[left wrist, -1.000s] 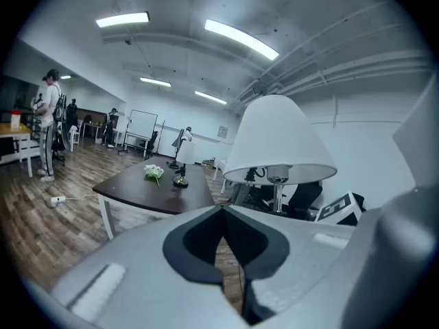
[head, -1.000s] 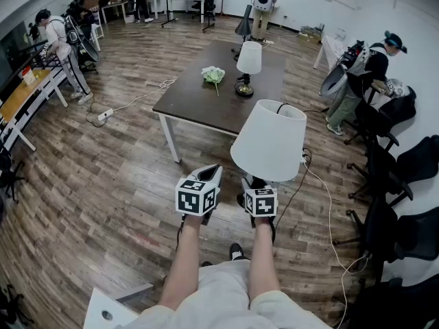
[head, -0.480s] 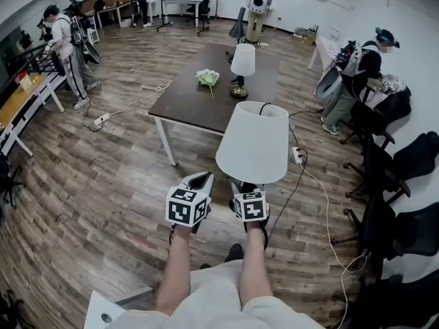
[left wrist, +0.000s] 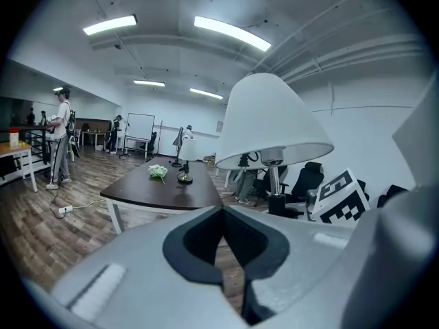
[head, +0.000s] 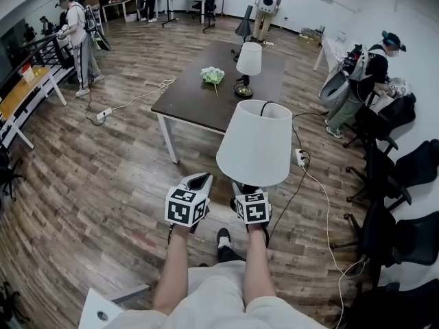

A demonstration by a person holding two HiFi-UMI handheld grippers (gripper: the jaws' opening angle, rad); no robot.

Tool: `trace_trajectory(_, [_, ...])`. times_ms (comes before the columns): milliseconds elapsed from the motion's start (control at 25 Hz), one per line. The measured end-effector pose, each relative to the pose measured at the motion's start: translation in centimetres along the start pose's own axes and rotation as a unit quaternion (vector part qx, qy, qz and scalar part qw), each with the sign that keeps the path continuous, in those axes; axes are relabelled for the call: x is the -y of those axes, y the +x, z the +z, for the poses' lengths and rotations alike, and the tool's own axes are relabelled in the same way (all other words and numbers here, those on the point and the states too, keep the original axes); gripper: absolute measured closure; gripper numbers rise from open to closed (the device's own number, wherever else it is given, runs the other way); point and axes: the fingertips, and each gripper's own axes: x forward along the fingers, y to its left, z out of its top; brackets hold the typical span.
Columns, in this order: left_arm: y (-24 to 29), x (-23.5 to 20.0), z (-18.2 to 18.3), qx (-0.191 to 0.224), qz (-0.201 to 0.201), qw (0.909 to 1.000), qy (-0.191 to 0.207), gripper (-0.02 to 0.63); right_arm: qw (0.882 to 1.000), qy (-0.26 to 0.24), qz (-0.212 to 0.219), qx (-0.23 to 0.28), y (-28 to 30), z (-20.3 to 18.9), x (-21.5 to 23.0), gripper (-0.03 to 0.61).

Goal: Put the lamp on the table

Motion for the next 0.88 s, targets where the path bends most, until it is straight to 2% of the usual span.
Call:
trace_trajectory(480, [3.8, -5.0, 5.1, 0.004, 0.034, 0.9989, 0.03, 0.612, 0.999, -0.018, 0.044, 0.007, 7.1, 4.9, 0.5, 0.399])
trace_trajectory(680, [5.0, -7.9, 6.7, 0.009, 0.059, 0.9978, 0.029, 0.612, 0.998, -0.024, 0.057, 0.009, 10.3, 7.1, 1.5, 0.399])
trace_trajectory(880, [5.3, -11.1, 7.8, 0.015, 0.086, 0.9961, 0.01, 0.612, 0.997, -0.023, 0.071, 0.018, 12.6, 9.2, 2.0, 0.4])
